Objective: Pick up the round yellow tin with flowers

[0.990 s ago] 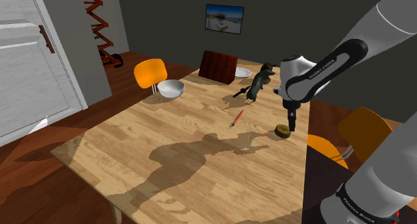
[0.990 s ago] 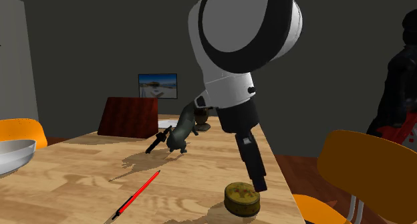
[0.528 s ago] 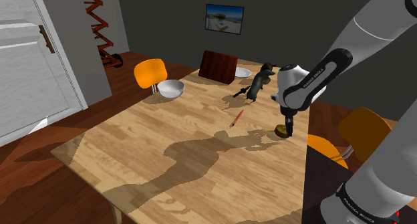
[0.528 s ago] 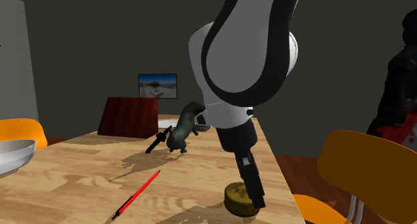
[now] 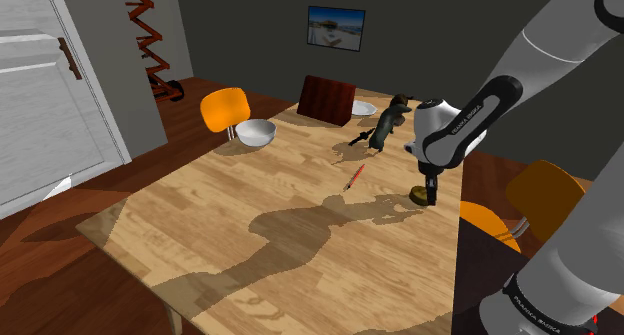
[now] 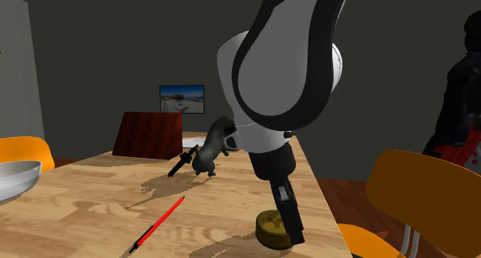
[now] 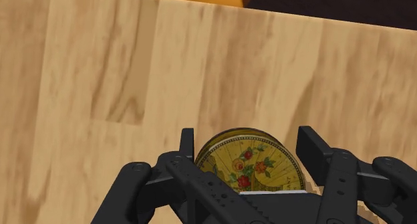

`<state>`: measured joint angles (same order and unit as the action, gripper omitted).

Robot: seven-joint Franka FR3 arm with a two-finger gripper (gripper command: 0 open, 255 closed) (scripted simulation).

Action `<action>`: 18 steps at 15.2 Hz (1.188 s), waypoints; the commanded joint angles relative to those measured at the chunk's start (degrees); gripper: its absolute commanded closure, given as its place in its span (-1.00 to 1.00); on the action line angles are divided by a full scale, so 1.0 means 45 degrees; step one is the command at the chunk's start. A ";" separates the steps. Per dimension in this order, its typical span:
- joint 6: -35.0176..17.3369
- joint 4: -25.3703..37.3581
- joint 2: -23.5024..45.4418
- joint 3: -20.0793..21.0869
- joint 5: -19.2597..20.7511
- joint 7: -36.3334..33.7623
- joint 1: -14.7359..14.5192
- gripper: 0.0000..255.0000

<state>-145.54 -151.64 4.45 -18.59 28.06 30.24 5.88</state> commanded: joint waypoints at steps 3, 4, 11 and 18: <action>-0.0015 -0.0002 0.0024 0.0008 -0.0005 -0.0003 -0.0005 1.00; 0.0009 -0.0022 -0.0024 -0.0004 0.0010 0.0009 0.0003 1.00; 0.1437 -0.0020 -0.1471 0.0043 -0.0173 0.0398 -0.0054 1.00; 0.2884 0.0149 -0.2773 0.0133 -0.0360 0.0757 -0.0109 1.00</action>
<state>-133.58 -151.05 -7.10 -18.01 26.50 33.35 5.37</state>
